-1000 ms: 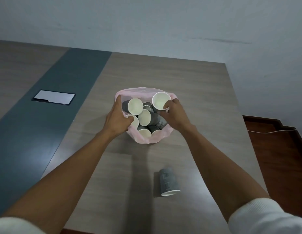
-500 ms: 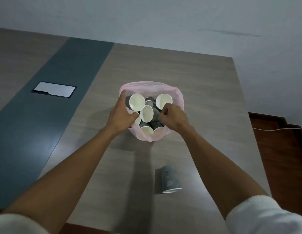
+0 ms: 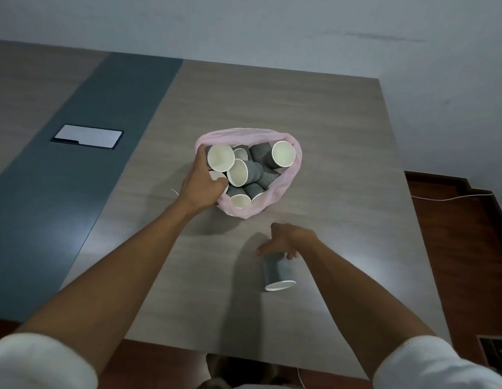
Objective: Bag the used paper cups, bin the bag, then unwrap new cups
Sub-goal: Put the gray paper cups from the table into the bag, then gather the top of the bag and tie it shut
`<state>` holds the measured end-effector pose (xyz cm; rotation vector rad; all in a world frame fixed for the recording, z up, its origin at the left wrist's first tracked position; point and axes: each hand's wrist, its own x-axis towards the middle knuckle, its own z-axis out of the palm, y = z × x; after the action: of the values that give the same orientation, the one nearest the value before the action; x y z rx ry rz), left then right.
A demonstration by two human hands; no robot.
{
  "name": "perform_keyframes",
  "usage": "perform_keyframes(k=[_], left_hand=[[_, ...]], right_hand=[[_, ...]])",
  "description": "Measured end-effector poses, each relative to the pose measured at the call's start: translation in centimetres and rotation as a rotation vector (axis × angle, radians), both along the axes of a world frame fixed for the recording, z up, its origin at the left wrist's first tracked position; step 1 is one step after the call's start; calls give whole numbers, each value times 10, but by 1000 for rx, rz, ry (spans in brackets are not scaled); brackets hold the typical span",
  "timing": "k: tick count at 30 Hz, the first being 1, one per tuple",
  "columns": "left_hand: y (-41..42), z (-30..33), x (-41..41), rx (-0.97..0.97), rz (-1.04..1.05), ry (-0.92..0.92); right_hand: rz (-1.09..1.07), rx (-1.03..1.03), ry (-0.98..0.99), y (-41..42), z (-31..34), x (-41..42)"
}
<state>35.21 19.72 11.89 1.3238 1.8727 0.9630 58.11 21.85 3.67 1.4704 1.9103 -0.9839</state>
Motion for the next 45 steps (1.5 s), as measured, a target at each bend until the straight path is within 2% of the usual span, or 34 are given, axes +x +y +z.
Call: perform_keyframes(k=[5, 8, 10, 14, 16, 18, 21, 23, 28, 39, 42, 44, 45], left_hand=[[-9, -2, 0, 18, -23, -1], [-12, 2, -1, -20, -20, 11], [-14, 5, -3, -36, -19, 19], [-13, 8, -8, -42, -47, 34], [-10, 9, -11, -53, -51, 32], [-6, 12, -14, -61, -54, 57], [0, 19, -15, -53, -95, 133], [6, 24, -16, -43, -114, 177], [22, 21, -25, -10, -145, 235], [34, 7, -41, -12, -124, 219], [35, 0, -45, -2, -93, 189], [36, -4, -48, 7, -75, 178], [36, -5, -49, 10, -68, 177]], right_hand=[[13, 36, 20, -8, -12, 0], [-40, 8, 114, 9, 12, -2], [-138, 19, 273, 26, 38, -3], [-486, 19, 827, 61, 79, 0], [-575, 180, 960, 74, 91, -1], [-640, 392, 1004, 84, 93, -5], [-732, 615, 954, 96, 83, -12], [-672, 688, 889, 107, 74, -18], [-538, 708, 730, 128, 64, -42], [-177, 981, 400, 140, 19, -79], [-387, 1155, 462, 137, 15, -74], [-644, 1130, 452, 139, 15, -64], [-782, 1039, 407, 142, 15, -58]])
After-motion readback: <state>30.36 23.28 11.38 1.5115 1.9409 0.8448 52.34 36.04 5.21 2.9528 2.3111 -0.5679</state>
